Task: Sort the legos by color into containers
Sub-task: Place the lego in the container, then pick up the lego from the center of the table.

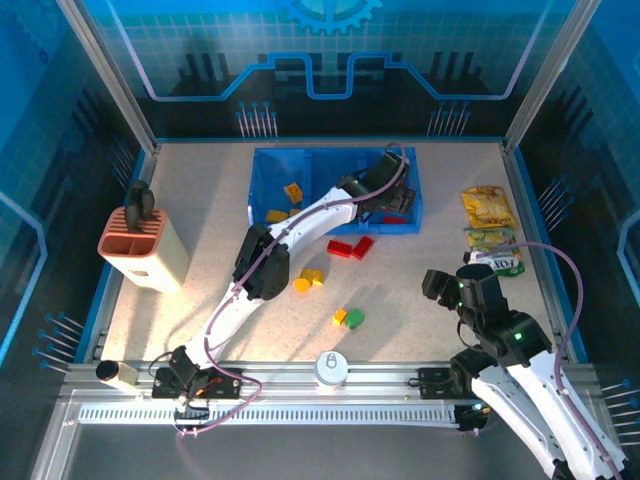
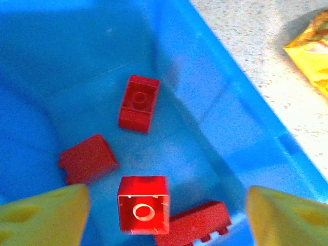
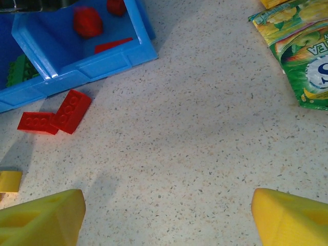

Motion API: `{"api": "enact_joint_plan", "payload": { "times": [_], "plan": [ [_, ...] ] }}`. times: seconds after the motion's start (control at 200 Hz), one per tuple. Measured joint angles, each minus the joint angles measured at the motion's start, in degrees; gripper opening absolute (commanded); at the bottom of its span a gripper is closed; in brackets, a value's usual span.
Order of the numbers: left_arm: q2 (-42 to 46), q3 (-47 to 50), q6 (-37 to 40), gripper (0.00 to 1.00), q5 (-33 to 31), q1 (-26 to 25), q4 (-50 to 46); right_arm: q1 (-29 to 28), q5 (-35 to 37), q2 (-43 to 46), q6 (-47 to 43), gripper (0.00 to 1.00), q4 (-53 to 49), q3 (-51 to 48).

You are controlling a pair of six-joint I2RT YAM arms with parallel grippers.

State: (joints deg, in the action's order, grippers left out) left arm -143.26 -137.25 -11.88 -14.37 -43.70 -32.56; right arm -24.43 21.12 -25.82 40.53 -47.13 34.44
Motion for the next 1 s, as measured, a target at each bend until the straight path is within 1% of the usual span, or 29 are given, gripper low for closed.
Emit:
{"api": "enact_joint_plan", "payload": {
  "times": [0.05,0.125,0.245,0.345,0.48,0.56,0.665,0.77,0.87,1.0],
  "plan": [
    [1.3,1.9,0.0,0.9,0.9,-0.1,0.6,0.0,-0.6,-0.2,0.0,0.87,0.0,0.0],
    [4.9,6.4,-0.2,0.9,2.2,-0.2,1.6,0.0,-1.4,-1.3,-0.5,0.87,0.4,0.0],
    [14.6,16.5,-0.2,0.89,3.4,-0.4,4.6,0.0,-3.3,-6.0,-2.6,0.87,1.7,0.2],
    [27.0,28.2,-0.6,0.87,3.7,-1.0,9.8,0.0,-5.7,-12.1,-5.6,0.88,2.3,2.3],
    [46.5,46.3,-2.0,0.83,3.5,-1.5,17.9,-0.9,-9.2,-22.8,-9.7,0.88,5.3,7.6],
    [57.0,57.0,-3.2,0.81,2.2,-1.5,21.3,-4.1,-10.1,-29.4,-11.7,0.89,7.2,10.6],
    [66.9,71.1,-5.8,0.81,-0.2,-1.5,23.4,-10.4,-10.4,-36.8,-13.9,0.89,9.1,14.4],
    [71.9,83.8,-9.1,0.8,-2.0,-1.5,22.2,-16.4,-11.0,-44.0,-16.1,0.91,10.7,18.7],
    [75.0,93.5,-13.2,0.78,-3.5,-1.4,19.1,-21.0,-11.4,-51.2,-18.1,0.9,11.7,22.5],
    [82.4,103.1,-19.5,0.74,-4.2,-1.0,16.7,-23.5,-13.4,-60.8,-20.8,0.85,12.9,27.0]
  ]
}}
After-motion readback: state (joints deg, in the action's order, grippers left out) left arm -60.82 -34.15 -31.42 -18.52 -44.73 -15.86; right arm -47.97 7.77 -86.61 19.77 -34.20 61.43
